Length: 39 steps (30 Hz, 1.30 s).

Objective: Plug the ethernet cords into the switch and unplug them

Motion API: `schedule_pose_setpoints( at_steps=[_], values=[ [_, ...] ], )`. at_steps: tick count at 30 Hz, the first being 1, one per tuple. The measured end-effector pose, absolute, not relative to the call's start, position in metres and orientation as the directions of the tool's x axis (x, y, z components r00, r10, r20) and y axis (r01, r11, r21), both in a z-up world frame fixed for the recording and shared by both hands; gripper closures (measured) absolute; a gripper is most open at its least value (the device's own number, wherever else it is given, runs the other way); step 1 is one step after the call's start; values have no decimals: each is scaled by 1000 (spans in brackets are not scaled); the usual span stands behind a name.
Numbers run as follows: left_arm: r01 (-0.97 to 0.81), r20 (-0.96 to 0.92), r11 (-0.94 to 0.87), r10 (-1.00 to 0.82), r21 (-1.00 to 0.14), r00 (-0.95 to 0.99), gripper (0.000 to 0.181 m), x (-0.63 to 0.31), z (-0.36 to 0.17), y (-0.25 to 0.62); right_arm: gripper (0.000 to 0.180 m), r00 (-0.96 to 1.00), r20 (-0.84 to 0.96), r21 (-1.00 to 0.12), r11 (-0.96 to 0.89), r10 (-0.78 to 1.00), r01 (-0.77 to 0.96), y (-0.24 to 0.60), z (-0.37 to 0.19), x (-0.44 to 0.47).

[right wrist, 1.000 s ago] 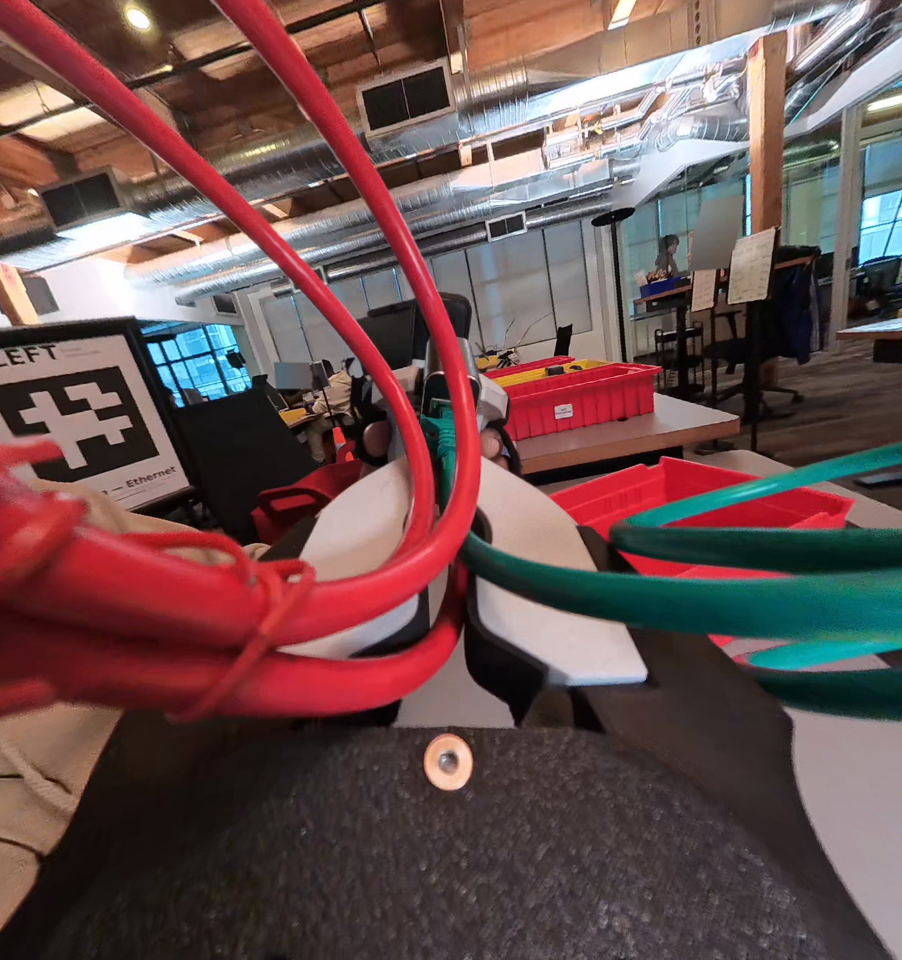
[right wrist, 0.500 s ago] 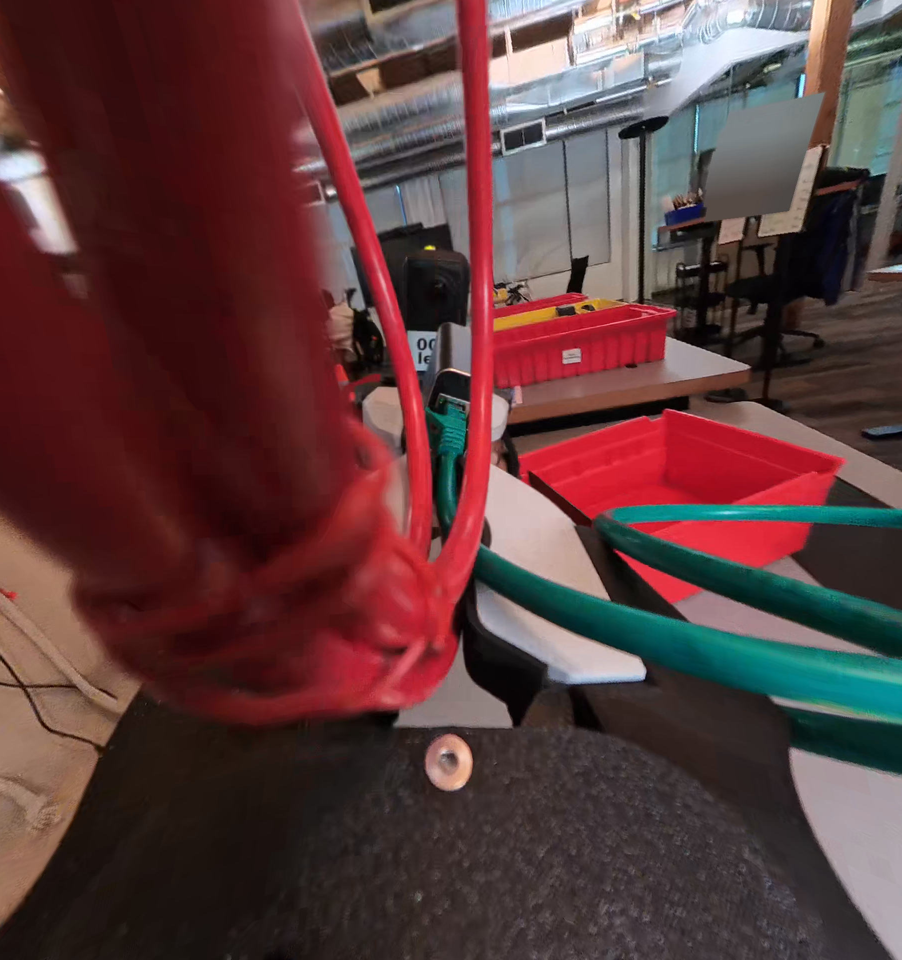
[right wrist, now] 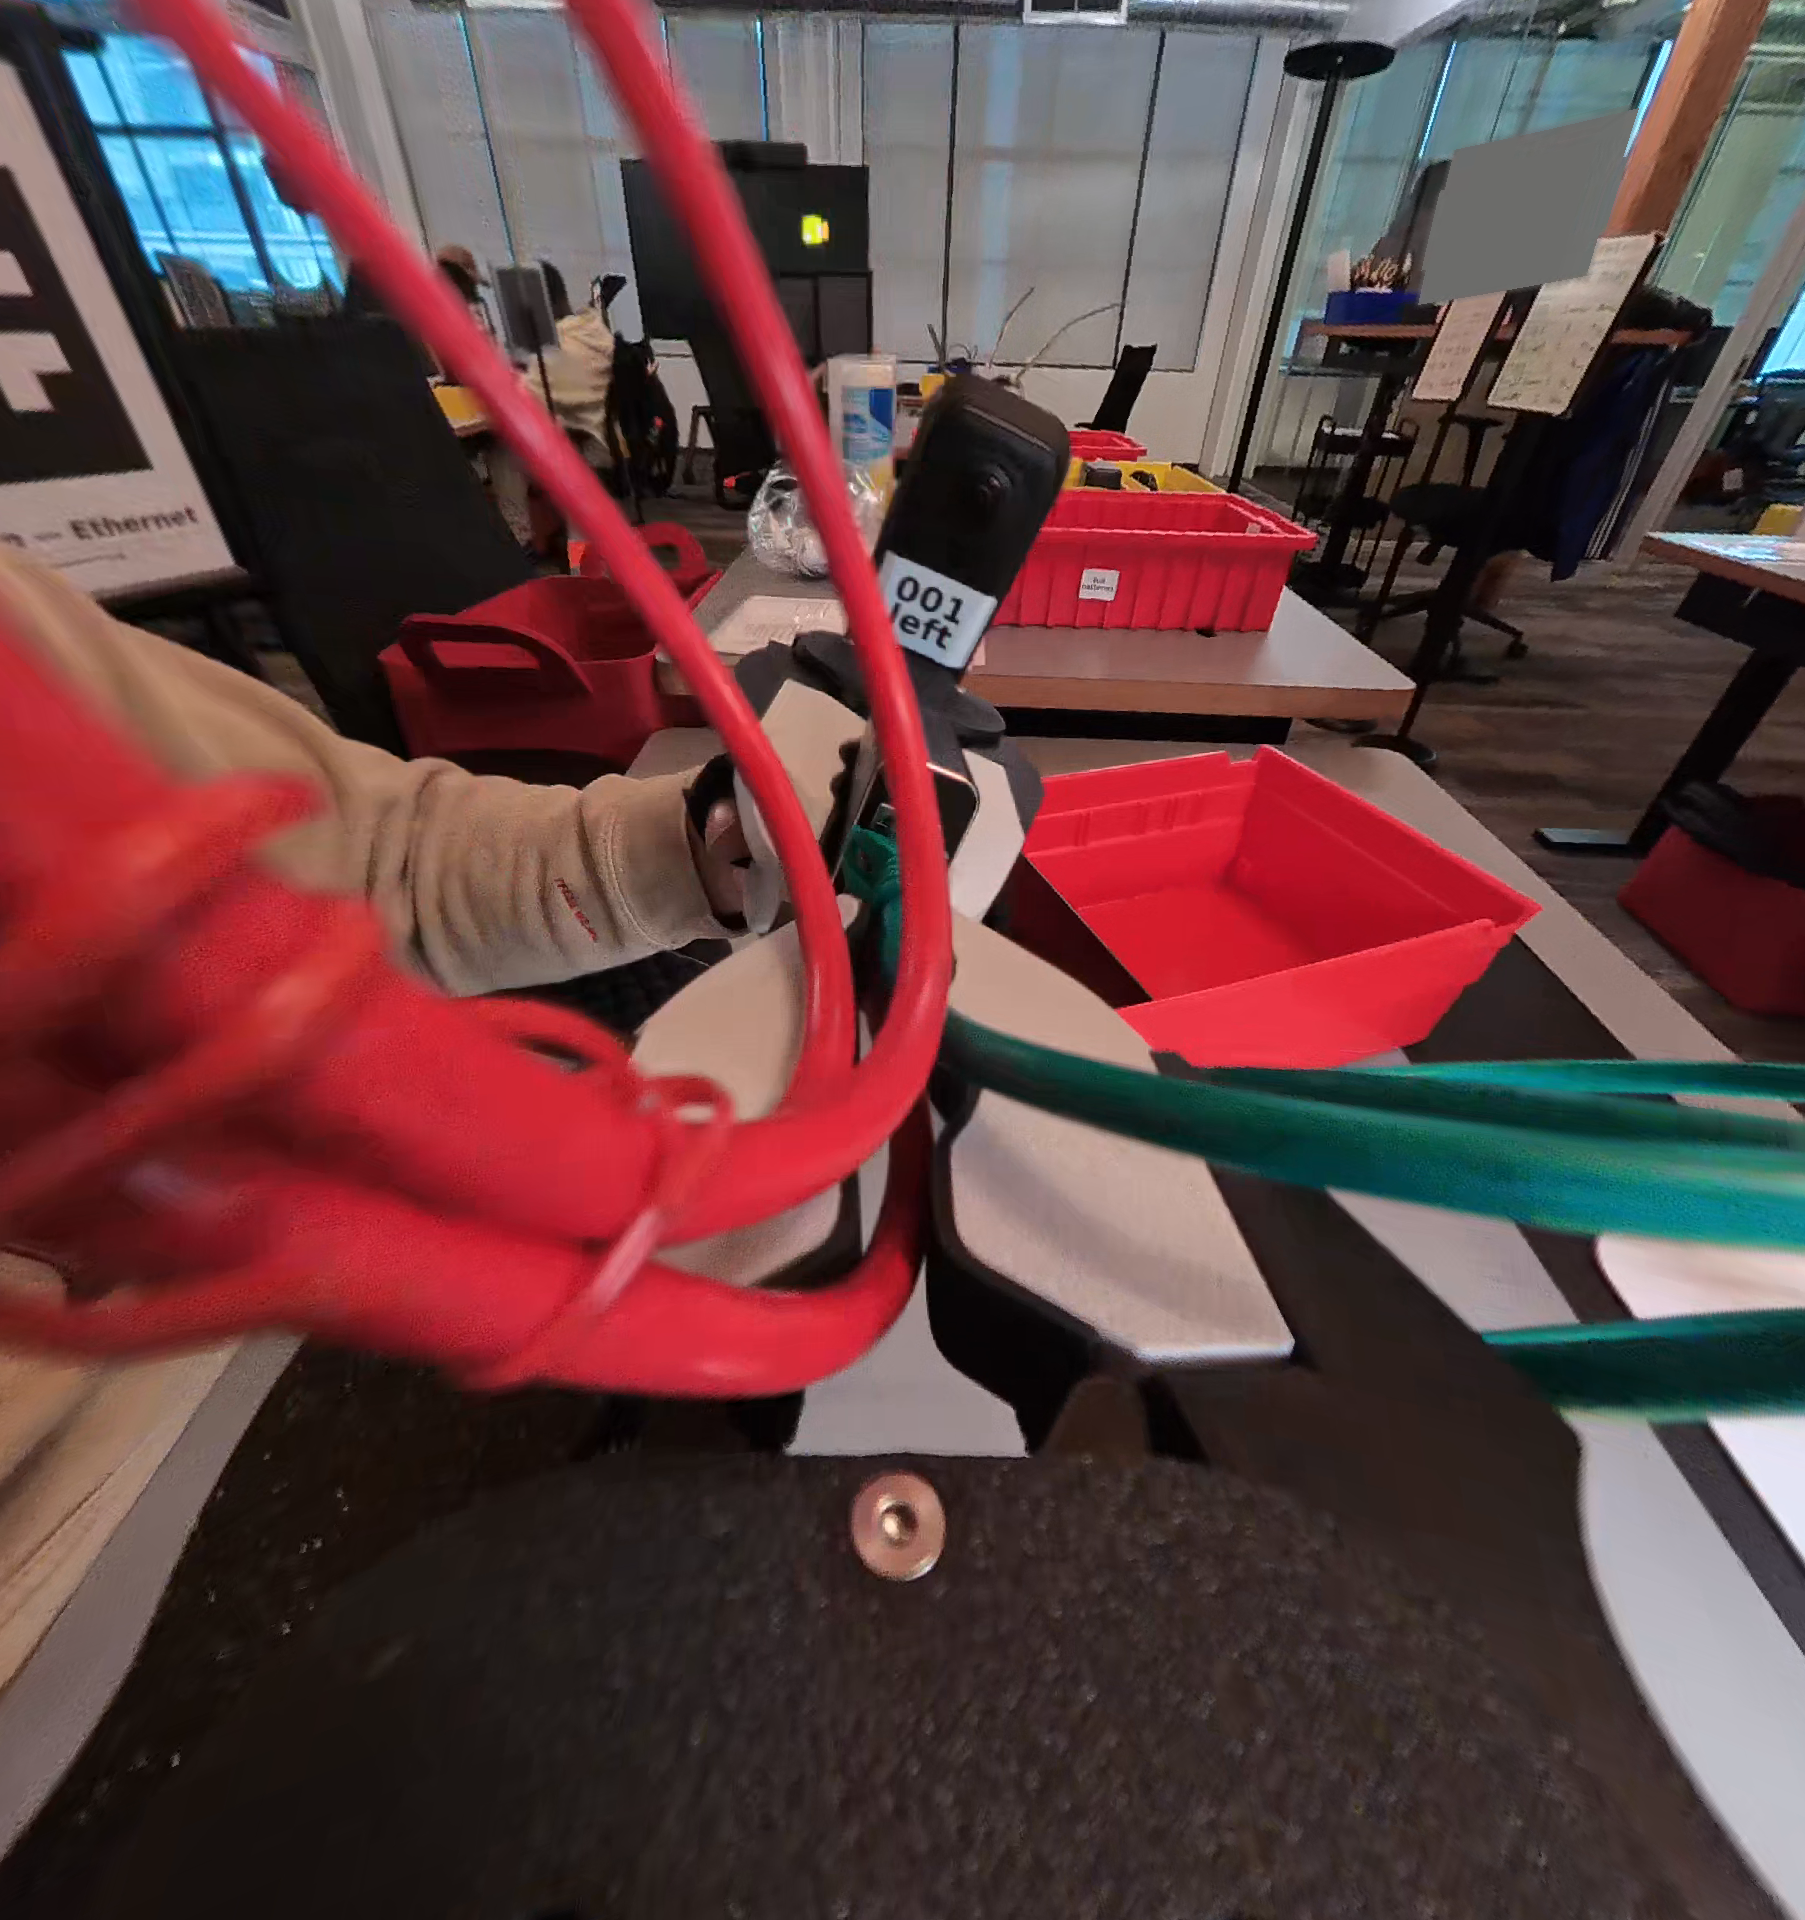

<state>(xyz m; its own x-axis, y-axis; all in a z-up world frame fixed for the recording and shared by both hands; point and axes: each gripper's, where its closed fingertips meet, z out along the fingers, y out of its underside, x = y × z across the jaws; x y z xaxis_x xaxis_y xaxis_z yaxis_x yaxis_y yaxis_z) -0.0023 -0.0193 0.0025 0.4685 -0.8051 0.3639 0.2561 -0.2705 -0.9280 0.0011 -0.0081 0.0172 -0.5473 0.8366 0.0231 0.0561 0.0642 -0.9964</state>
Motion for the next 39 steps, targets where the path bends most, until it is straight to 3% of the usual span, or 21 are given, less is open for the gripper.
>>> schedule_pose_setpoints(
  at_steps=[1,6,9,19,30,39],
  values=[
    [233,337,-252,-802,-939,494,154,-3,2,-19,174,-546,22,-997,59,837,51,-8,17,0],
    [248,246,-124,-795,-961,555,154,-11,18,-20,172,-538,-16,-1000,-26,843,-12,-10,26,-6],
    [279,241,-92,-787,-956,569,154,-16,21,-19,157,-581,-81,-996,-78,810,32,-15,18,-8],
    [291,224,-56,-779,-955,585,154,-18,24,-17,164,-590,-118,-989,-149,799,-4,-20,18,-17],
    [157,74,68,-658,-985,750,154,-22,31,-14,164,-476,-38,-996,-73,879,-56,-14,25,-24],
    [137,33,111,-647,-984,762,154,-22,38,-15,165,-463,16,-997,-20,886,-72,-13,28,-21]
  ],
)
